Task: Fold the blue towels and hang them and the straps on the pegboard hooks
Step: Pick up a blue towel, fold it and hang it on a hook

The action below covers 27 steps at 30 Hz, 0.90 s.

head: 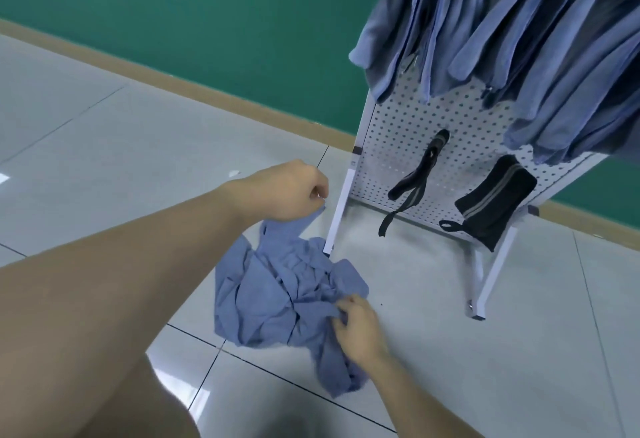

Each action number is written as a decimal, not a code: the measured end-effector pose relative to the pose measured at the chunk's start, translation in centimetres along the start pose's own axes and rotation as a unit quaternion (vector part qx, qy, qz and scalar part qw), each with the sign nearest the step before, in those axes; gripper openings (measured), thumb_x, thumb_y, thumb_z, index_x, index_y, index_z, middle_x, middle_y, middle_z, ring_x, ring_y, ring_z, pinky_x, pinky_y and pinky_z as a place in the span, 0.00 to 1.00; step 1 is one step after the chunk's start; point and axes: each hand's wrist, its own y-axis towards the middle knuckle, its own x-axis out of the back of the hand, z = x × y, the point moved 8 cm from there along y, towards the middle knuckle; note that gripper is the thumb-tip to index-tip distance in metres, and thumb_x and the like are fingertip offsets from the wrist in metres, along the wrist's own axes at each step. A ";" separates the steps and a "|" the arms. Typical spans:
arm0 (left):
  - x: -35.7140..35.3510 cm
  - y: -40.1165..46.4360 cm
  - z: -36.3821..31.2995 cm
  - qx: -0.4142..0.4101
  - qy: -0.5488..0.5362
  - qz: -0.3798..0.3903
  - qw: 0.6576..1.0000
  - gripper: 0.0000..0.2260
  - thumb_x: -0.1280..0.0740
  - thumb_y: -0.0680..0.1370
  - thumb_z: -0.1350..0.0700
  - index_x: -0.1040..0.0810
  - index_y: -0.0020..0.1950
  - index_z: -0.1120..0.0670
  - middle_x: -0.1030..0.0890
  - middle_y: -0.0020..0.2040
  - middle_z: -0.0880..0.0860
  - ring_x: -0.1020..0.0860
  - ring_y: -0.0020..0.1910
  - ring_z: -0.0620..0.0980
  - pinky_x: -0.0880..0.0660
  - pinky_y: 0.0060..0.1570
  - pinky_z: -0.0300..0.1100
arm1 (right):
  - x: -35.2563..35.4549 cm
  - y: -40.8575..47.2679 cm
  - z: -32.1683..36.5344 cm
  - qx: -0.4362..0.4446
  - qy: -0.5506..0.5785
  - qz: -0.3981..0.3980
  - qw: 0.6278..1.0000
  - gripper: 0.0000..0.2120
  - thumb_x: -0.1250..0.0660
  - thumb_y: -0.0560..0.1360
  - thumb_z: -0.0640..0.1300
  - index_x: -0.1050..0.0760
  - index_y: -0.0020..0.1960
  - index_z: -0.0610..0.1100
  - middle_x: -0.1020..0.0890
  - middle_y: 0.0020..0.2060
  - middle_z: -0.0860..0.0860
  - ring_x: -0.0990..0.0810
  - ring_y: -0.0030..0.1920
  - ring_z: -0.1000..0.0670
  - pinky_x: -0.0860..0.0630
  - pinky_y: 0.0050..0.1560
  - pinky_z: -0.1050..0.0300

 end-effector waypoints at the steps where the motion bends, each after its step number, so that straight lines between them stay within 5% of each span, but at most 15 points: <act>1: 0.1 0.1 -0.3 -0.005 0.000 -0.004 1.000 0.11 0.37 0.82 0.55 0.17 0.59 0.52 0.16 0.55 0.51 0.22 0.50 0.51 0.31 0.46 0.39 | 1.5 0.7 0.6 0.003 0.024 -0.008 1.000 0.07 0.35 0.78 0.38 0.18 0.52 0.41 0.19 0.49 0.47 0.20 0.51 0.44 0.24 0.52 0.51; 6: -0.3 1.1 -1.9 -0.024 -0.007 -0.011 1.000 0.15 0.33 0.81 0.51 0.22 0.68 0.50 0.18 0.59 0.48 0.23 0.57 0.50 0.29 0.53 0.40 | 13.7 3.8 4.7 0.041 0.069 -0.054 0.995 0.05 0.39 0.75 0.31 0.26 0.43 0.37 0.23 0.36 0.43 0.29 0.37 0.48 0.34 0.34 0.64; 10: -1.0 1.7 -6.0 -0.044 -0.249 0.010 0.968 0.39 0.21 0.71 0.44 0.33 0.78 0.49 0.25 0.64 0.46 0.24 0.62 0.47 0.29 0.61 0.39 | 23.4 3.7 9.7 0.070 0.025 -0.058 0.996 0.15 0.37 0.76 0.32 0.35 0.35 0.45 0.32 0.31 0.50 0.37 0.33 0.51 0.38 0.34 0.56; 12: -1.2 2.2 -8.6 -0.078 -0.267 0.009 0.961 0.30 0.18 0.68 0.44 0.24 0.64 0.54 0.20 0.53 0.49 0.21 0.49 0.50 0.24 0.54 0.43 | 27.9 2.5 12.2 0.095 -0.020 -0.055 0.994 0.10 0.36 0.77 0.34 0.30 0.38 0.40 0.28 0.31 0.45 0.34 0.34 0.50 0.37 0.35 0.53; 14: -1.2 1.9 -10.6 -0.086 -0.225 -0.002 0.970 0.22 0.19 0.70 0.46 0.25 0.50 0.58 0.27 0.39 0.50 0.30 0.36 0.49 0.31 0.38 0.42 | 32.5 0.2 14.4 0.120 -0.042 -0.077 0.989 0.06 0.37 0.80 0.36 0.25 0.46 0.34 0.23 0.35 0.43 0.30 0.35 0.52 0.33 0.36 0.56; 16: -1.3 1.5 -11.4 -0.080 -0.200 -0.009 0.977 0.18 0.21 0.73 0.48 0.29 0.42 0.55 0.30 0.34 0.48 0.34 0.32 0.47 0.37 0.32 0.41 | 36.9 -3.1 15.9 0.138 -0.043 -0.125 0.982 0.06 0.37 0.81 0.37 0.25 0.49 0.34 0.23 0.37 0.46 0.30 0.33 0.56 0.34 0.34 0.64; 20: -0.9 -0.5 -12.7 -0.087 -0.205 -0.014 0.975 0.16 0.26 0.77 0.49 0.29 0.38 0.53 0.27 0.33 0.49 0.31 0.31 0.48 0.34 0.31 0.37 | 42.7 -8.6 16.2 0.160 0.068 -0.247 0.953 0.06 0.37 0.82 0.38 0.23 0.51 0.36 0.24 0.40 0.39 0.30 0.35 0.53 0.30 0.35 0.63; 22: 0.5 -1.6 -13.3 -0.105 -0.232 -0.052 0.966 0.13 0.27 0.78 0.48 0.25 0.42 0.55 0.21 0.38 0.52 0.26 0.36 0.51 0.26 0.41 0.44 | 43.4 -10.2 14.5 0.136 0.112 -0.283 0.943 0.07 0.36 0.82 0.41 0.23 0.51 0.37 0.26 0.37 0.42 0.30 0.34 0.53 0.30 0.36 0.58; 25: 3.6 -4.0 -14.7 -0.144 -0.325 -0.109 0.928 0.11 0.28 0.77 0.48 0.19 0.51 0.55 0.15 0.47 0.54 0.19 0.46 0.50 0.23 0.52 0.52 | 40.2 -11.3 10.7 0.059 0.135 -0.188 0.971 0.16 0.31 0.81 0.50 0.24 0.54 0.36 0.25 0.38 0.48 0.28 0.35 0.55 0.30 0.37 0.63; 27: 5.6 -5.7 -16.2 -0.169 -0.359 -0.132 0.908 0.11 0.29 0.76 0.49 0.17 0.55 0.53 0.15 0.52 0.57 0.19 0.50 0.49 0.23 0.58 0.50 | 36.4 -12.3 8.9 0.035 0.180 -0.067 0.981 0.21 0.26 0.77 0.54 0.23 0.60 0.39 0.16 0.47 0.51 0.18 0.45 0.56 0.23 0.51 0.60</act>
